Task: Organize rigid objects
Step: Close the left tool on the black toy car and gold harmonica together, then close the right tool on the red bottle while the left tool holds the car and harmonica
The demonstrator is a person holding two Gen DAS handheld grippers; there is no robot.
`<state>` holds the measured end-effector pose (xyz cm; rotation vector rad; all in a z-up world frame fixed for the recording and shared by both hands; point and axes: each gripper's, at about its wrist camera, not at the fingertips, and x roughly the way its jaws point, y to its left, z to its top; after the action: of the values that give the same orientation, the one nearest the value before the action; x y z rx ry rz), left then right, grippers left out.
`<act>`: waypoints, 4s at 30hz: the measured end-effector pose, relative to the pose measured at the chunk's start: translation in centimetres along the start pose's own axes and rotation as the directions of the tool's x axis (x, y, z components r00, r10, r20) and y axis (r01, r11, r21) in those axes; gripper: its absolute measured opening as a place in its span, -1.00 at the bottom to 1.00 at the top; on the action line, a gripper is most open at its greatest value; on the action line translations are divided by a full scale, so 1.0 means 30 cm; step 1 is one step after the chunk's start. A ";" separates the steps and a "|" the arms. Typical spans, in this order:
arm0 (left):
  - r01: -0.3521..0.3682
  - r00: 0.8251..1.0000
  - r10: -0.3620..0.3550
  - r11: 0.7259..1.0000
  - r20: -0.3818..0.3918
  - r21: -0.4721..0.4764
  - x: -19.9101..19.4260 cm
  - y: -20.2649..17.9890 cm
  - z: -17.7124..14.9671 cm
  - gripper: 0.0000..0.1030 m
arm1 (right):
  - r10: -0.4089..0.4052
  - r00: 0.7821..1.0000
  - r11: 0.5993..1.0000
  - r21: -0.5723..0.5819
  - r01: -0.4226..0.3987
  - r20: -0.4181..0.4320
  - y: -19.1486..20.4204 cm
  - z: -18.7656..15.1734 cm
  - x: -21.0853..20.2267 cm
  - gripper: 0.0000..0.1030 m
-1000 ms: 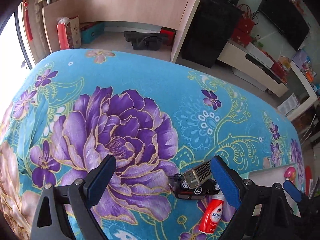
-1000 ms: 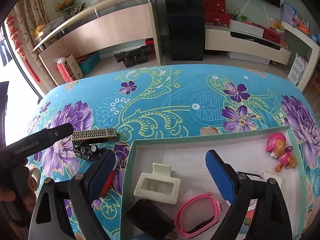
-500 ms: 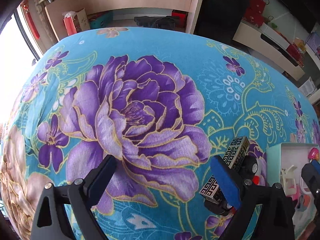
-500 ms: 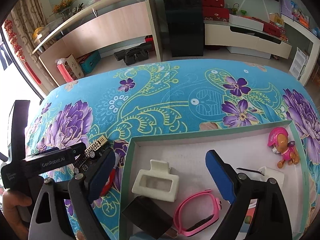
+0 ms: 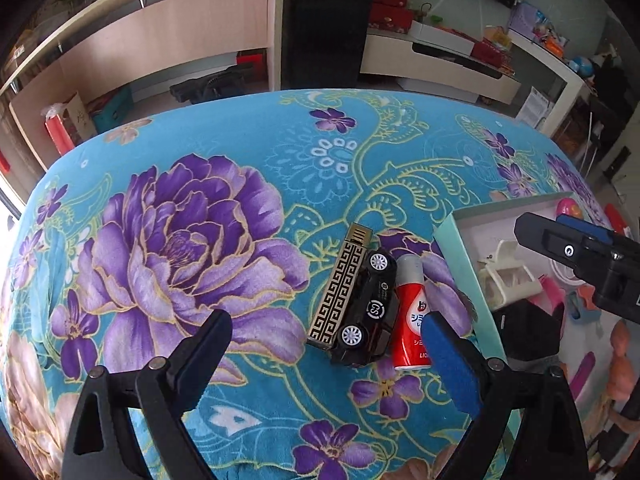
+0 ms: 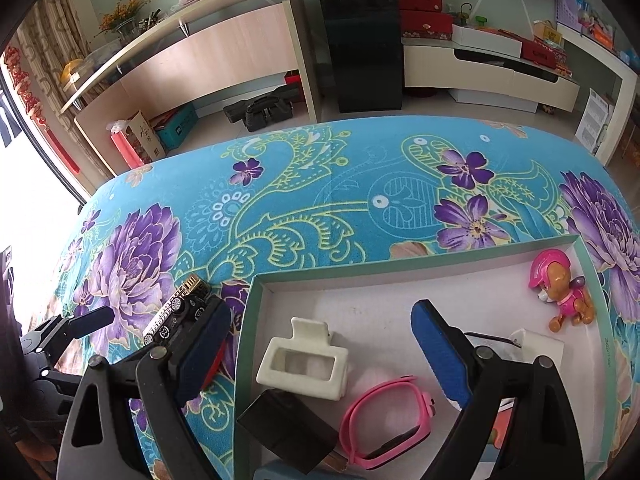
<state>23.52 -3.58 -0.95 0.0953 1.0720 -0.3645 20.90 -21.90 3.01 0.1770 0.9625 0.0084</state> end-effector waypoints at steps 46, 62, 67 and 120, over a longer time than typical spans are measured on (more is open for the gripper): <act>-0.257 0.959 0.282 0.853 -0.013 -0.454 -0.094 0.162 -0.247 -0.10 | 0.124 0.992 0.963 -0.239 -0.125 -0.017 0.247 -0.060 0.003 0.31; -0.196 0.974 0.227 0.853 0.006 -0.483 -0.112 0.213 -0.270 -0.06 | -0.029 0.992 0.926 -0.376 -0.019 -0.121 0.378 -0.166 0.131 0.10; -0.196 0.974 0.226 0.855 0.005 -0.480 -0.110 0.211 -0.270 -0.06 | -0.060 0.990 0.924 -0.381 0.007 -0.128 0.388 -0.175 0.166 0.04; -0.187 0.964 0.254 0.853 0.075 -0.487 -0.154 0.252 -0.282 -0.13 | 0.021 0.998 0.923 -0.381 -0.045 -0.067 0.418 -0.187 0.126 -0.54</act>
<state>17.00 6.75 -1.74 -0.2443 0.9751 0.1092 19.39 -8.39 -1.26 -0.1697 1.0007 0.2339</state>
